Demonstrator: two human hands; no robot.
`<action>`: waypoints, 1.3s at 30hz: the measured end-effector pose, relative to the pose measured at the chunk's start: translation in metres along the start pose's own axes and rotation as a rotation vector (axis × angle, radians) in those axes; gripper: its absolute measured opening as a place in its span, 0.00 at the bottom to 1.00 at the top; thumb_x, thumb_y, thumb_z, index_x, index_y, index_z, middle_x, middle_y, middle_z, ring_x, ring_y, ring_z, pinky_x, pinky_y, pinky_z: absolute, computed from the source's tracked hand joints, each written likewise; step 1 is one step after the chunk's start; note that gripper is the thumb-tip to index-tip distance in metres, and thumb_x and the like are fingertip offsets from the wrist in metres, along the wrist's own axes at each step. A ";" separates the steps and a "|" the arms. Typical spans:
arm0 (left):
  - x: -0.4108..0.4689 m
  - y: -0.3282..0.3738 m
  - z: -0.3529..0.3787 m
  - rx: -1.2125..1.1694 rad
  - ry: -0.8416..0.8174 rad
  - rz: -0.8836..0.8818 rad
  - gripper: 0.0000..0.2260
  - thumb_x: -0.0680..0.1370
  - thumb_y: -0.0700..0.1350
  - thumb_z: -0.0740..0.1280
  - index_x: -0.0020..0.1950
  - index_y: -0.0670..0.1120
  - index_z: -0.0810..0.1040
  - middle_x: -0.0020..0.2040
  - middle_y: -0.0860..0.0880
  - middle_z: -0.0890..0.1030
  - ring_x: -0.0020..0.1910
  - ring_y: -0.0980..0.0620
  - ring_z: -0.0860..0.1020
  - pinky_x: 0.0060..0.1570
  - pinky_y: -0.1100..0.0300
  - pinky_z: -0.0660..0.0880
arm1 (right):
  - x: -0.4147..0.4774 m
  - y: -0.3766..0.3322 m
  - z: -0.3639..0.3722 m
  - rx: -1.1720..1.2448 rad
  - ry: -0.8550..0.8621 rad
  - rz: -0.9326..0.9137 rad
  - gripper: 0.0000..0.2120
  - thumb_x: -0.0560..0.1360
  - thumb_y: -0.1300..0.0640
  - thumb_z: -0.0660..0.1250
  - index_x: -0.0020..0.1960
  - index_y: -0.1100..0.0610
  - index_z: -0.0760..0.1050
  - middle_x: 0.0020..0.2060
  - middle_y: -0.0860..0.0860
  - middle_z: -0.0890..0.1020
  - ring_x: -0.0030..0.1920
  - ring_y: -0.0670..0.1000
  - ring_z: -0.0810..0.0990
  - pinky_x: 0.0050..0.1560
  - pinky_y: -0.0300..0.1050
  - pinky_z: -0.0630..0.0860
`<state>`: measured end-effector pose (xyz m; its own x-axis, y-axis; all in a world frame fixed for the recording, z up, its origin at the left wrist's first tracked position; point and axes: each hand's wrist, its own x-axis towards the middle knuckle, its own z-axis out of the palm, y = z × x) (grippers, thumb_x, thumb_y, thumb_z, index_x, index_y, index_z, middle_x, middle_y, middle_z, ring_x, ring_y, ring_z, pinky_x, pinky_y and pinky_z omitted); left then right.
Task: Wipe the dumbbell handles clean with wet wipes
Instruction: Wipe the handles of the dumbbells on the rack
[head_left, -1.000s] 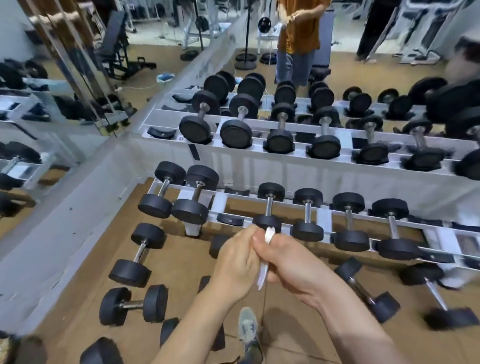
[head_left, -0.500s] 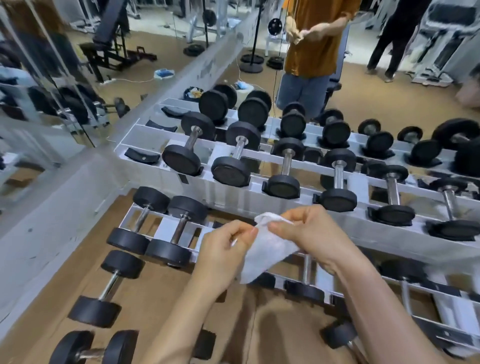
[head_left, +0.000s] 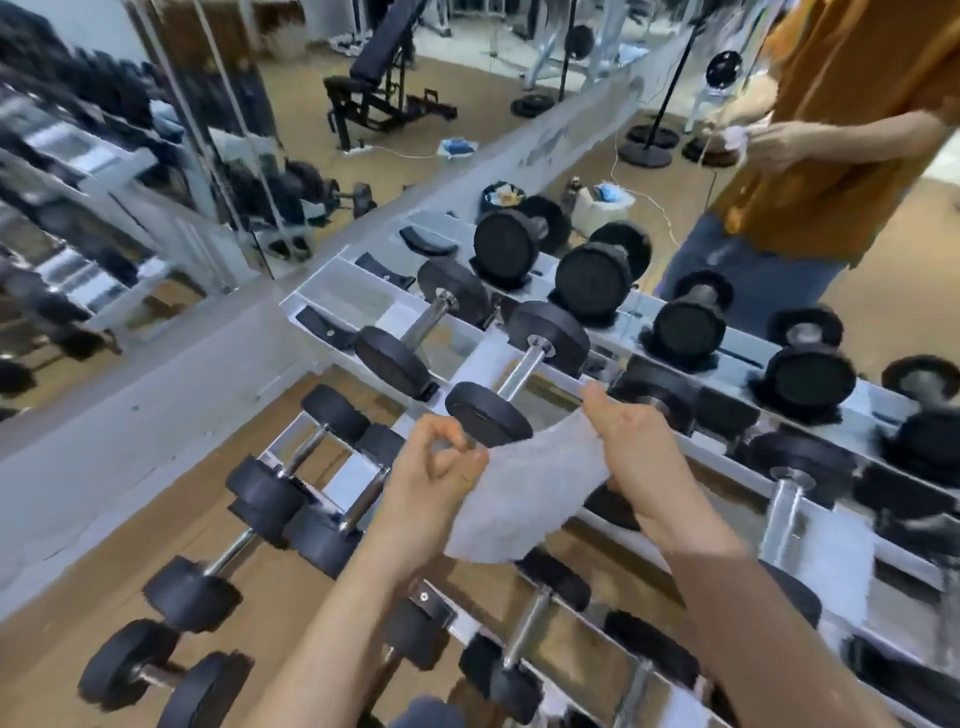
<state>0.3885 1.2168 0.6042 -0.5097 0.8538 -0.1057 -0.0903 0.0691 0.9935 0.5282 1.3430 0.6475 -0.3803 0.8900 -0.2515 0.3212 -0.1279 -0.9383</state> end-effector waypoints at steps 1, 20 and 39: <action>0.007 0.000 0.003 0.032 0.018 0.010 0.07 0.79 0.41 0.66 0.46 0.51 0.71 0.33 0.47 0.71 0.33 0.49 0.65 0.35 0.55 0.61 | 0.013 0.001 -0.004 -0.051 -0.046 -0.006 0.23 0.81 0.47 0.59 0.33 0.61 0.72 0.28 0.51 0.76 0.27 0.46 0.73 0.32 0.38 0.66; 0.205 -0.003 -0.086 -0.022 0.116 -0.391 0.06 0.75 0.31 0.68 0.41 0.40 0.82 0.34 0.44 0.81 0.26 0.51 0.76 0.26 0.64 0.74 | 0.207 0.029 0.065 -0.051 -0.141 -0.095 0.20 0.73 0.65 0.57 0.33 0.47 0.80 0.32 0.41 0.80 0.34 0.43 0.76 0.42 0.40 0.70; 0.368 -0.078 -0.131 1.118 0.086 0.017 0.17 0.77 0.40 0.64 0.65 0.50 0.78 0.70 0.46 0.72 0.68 0.42 0.68 0.66 0.50 0.66 | 0.314 0.050 0.187 -0.972 -0.359 -0.091 0.32 0.80 0.56 0.57 0.78 0.48 0.45 0.74 0.54 0.61 0.66 0.59 0.68 0.59 0.52 0.70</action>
<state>0.0961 1.4585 0.4821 -0.5648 0.8236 -0.0511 0.7144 0.5190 0.4694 0.2630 1.5342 0.4771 -0.6225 0.6758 -0.3948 0.7785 0.4825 -0.4015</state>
